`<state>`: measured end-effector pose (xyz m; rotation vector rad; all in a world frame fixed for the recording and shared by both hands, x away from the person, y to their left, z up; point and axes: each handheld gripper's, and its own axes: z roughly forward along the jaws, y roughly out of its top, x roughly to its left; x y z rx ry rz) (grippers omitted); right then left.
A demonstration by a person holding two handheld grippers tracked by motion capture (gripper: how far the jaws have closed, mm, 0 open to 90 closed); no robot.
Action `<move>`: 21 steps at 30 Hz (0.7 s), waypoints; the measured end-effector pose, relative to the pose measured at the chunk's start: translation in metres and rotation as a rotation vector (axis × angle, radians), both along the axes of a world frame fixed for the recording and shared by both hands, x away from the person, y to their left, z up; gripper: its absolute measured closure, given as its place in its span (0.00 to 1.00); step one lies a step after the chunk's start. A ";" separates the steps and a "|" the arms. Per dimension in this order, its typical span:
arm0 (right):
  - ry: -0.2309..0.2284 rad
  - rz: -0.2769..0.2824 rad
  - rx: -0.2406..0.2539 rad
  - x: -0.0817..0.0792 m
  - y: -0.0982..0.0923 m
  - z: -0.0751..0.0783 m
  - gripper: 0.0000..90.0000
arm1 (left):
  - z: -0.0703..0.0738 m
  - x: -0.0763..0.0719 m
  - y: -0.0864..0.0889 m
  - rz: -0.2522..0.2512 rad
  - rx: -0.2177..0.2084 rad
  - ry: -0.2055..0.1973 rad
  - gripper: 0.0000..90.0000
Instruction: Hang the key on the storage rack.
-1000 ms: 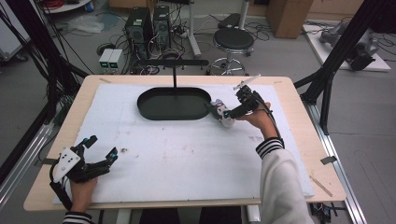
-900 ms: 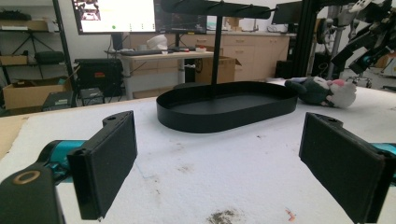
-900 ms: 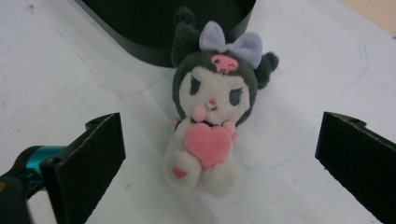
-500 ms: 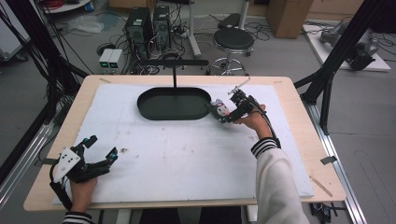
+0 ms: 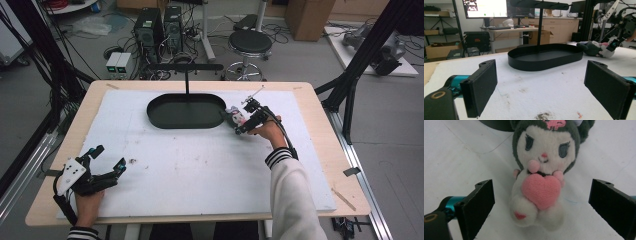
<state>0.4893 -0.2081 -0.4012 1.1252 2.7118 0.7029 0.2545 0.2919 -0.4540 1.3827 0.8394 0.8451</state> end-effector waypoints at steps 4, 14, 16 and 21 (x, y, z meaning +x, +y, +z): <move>0.016 0.004 0.009 0.000 0.002 -0.001 0.18 | 0.000 0.000 0.000 0.000 -0.001 0.000 0.13; 0.040 0.001 0.007 0.002 0.002 -0.004 0.33 | 0.000 0.000 0.000 -0.001 -0.001 0.001 0.13; 0.052 0.002 0.013 0.002 0.003 -0.004 0.40 | 0.000 0.000 0.000 -0.001 -0.001 0.001 0.13; 0.070 -0.014 0.013 0.002 0.002 -0.004 0.55 | 0.000 0.000 0.000 -0.001 -0.001 0.001 0.13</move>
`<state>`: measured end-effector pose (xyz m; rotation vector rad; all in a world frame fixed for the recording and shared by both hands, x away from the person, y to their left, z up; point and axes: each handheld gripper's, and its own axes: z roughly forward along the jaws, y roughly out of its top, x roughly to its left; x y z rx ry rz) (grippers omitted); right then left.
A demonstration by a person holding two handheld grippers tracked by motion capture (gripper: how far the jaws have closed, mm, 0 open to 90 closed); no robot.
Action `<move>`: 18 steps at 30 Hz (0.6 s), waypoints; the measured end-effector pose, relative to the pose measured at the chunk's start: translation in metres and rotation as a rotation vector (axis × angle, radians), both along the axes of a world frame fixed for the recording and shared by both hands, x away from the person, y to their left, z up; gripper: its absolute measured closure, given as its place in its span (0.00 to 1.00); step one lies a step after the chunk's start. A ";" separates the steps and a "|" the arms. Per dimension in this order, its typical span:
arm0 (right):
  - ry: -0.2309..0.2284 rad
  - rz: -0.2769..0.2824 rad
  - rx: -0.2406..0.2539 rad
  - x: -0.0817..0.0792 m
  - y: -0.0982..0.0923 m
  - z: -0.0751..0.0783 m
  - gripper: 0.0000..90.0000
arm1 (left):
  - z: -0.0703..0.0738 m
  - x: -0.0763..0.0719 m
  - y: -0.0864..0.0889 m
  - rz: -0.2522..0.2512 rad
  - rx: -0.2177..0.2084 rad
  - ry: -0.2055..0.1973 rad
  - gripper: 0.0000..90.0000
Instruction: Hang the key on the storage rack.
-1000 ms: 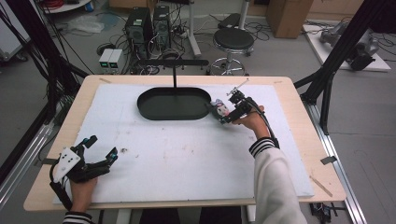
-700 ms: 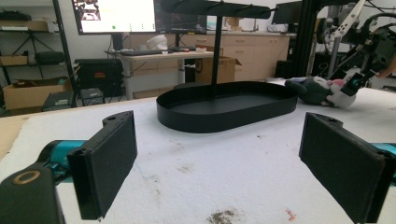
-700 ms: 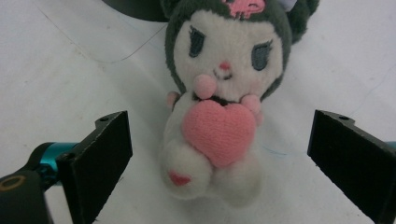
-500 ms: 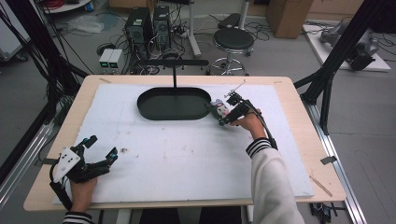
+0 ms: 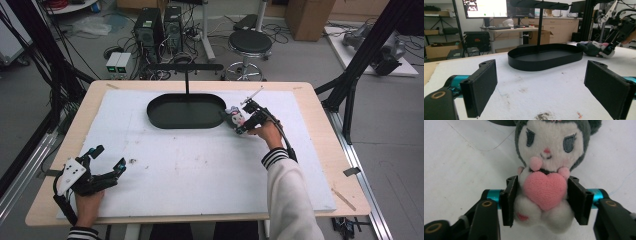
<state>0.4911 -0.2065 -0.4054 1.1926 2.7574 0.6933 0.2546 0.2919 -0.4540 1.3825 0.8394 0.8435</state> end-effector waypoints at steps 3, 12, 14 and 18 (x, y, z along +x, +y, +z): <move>0.000 -0.011 0.000 -0.001 0.000 0.001 0.58 | 0.000 0.000 0.000 0.000 0.000 0.000 0.13; -0.013 -0.016 0.002 -0.002 -0.003 0.006 0.59 | 0.000 0.000 0.000 0.000 0.000 0.000 0.13; -0.023 -0.014 0.010 -0.002 -0.005 0.008 0.60 | 0.000 0.000 0.000 0.000 0.000 0.000 0.13; -0.040 -0.012 0.029 -0.004 -0.008 0.014 0.60 | 0.000 0.000 0.000 0.000 0.001 0.000 0.13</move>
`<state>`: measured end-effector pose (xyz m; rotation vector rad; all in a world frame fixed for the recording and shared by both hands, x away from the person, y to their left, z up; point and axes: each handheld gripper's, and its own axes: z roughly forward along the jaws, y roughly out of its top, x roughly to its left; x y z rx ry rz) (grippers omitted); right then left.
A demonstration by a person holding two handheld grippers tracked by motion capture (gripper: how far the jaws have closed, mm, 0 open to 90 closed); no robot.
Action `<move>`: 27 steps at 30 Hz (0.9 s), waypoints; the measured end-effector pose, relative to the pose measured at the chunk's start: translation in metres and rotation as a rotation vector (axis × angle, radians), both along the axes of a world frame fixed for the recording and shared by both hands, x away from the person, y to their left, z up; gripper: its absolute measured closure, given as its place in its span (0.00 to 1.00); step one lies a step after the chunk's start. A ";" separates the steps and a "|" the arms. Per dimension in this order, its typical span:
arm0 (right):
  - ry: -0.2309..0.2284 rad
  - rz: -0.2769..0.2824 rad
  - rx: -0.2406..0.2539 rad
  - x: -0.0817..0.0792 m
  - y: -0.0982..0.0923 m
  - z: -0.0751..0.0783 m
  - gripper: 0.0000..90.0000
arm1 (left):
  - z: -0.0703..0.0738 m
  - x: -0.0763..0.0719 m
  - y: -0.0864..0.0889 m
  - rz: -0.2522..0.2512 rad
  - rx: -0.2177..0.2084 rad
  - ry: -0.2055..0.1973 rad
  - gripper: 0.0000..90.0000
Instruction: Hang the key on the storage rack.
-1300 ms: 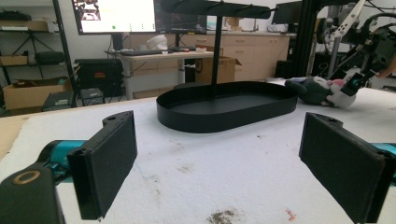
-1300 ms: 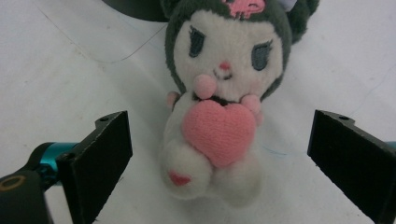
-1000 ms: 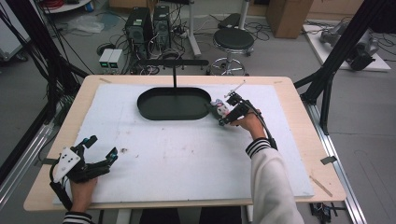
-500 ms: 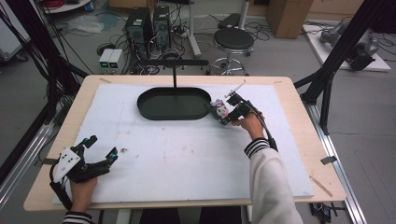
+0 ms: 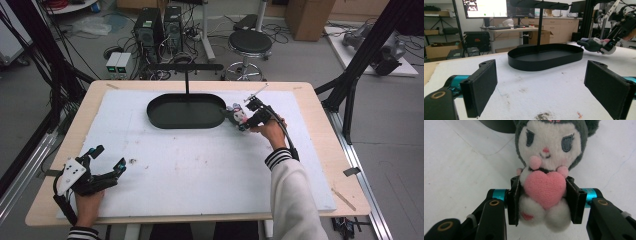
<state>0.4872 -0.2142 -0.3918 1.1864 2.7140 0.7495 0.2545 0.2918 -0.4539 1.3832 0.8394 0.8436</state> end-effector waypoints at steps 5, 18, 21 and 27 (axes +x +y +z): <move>-0.032 0.004 0.035 -0.003 -0.002 0.008 0.60 | 0.000 0.000 0.000 0.000 0.002 -0.001 0.13; -0.122 0.026 0.210 -0.009 -0.007 0.031 0.60 | 0.000 0.000 0.000 0.000 0.003 -0.001 0.13; -0.146 0.035 0.233 -0.010 -0.007 0.035 0.60 | 0.000 0.000 0.000 0.000 0.003 -0.002 0.13; -0.184 0.029 0.308 -0.011 -0.012 0.042 0.60 | 0.000 0.000 0.000 0.000 0.003 -0.001 0.13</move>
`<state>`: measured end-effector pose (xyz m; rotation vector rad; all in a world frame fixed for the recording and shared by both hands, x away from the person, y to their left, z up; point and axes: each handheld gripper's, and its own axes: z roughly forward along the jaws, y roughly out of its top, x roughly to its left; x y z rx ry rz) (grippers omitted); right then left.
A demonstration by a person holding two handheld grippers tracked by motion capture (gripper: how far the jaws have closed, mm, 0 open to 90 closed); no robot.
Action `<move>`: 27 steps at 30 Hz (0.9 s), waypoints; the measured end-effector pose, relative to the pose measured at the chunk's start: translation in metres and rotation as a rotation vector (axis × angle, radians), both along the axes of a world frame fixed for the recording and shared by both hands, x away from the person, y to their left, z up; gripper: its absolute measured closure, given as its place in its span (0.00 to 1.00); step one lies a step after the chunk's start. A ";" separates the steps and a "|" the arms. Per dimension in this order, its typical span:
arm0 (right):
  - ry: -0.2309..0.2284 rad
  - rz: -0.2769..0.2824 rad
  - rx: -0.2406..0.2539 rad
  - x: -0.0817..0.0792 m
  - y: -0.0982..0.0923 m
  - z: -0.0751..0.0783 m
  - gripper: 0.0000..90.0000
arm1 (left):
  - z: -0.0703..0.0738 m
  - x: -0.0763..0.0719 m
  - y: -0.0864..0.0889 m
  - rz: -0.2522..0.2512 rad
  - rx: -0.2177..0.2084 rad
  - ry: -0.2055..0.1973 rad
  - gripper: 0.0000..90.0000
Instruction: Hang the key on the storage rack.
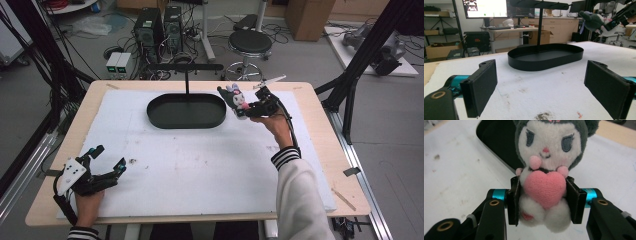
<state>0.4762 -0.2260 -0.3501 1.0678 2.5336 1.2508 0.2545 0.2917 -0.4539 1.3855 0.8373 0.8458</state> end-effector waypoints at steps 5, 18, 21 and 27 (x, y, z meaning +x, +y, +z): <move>-0.015 0.007 0.043 -0.001 -0.003 0.004 0.60 | 0.000 0.000 0.000 0.001 0.001 -0.001 0.13; -0.079 0.019 0.039 -0.001 0.008 0.032 0.60 | 0.000 0.000 0.000 0.001 -0.001 -0.001 0.13; -0.093 0.032 0.032 0.000 0.016 0.039 0.60 | 0.000 0.000 0.000 0.000 0.000 0.000 0.13; -0.104 0.035 0.018 0.004 0.028 0.048 0.60 | 0.000 0.000 0.000 0.000 -0.002 0.000 0.13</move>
